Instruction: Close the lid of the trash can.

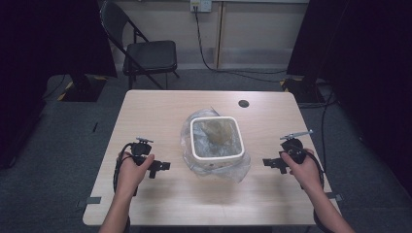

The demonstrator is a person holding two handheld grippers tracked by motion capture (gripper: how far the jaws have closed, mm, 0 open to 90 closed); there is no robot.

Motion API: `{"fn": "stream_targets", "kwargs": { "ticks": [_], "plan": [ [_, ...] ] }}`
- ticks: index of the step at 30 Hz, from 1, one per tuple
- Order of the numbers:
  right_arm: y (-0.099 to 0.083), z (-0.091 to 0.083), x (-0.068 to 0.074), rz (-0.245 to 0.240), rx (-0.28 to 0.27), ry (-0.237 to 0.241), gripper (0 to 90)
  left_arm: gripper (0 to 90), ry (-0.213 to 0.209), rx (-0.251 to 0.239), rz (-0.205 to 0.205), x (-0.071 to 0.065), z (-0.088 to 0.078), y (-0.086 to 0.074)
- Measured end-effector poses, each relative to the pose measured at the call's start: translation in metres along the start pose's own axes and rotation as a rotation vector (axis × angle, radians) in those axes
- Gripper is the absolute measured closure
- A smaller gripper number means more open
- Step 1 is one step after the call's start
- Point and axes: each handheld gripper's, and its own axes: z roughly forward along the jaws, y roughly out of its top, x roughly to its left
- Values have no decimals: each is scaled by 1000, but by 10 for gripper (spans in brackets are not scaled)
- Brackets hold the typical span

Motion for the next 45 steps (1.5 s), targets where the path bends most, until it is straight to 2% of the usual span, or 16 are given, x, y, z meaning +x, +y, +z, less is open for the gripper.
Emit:
{"fn": "stream_targets", "kwargs": {
  "ticks": [34,42,45],
  "plan": [
    [-28,7,-21,48,14,-9,160,167,14,15,-3,17,5,-18],
    [-36,9,-25,48,17,-14,160,167,32,17,-2,19,5,-24],
    [-39,9,-26,48,11,-18,160,167,49,26,11,20,5,-25]
  ]
}}
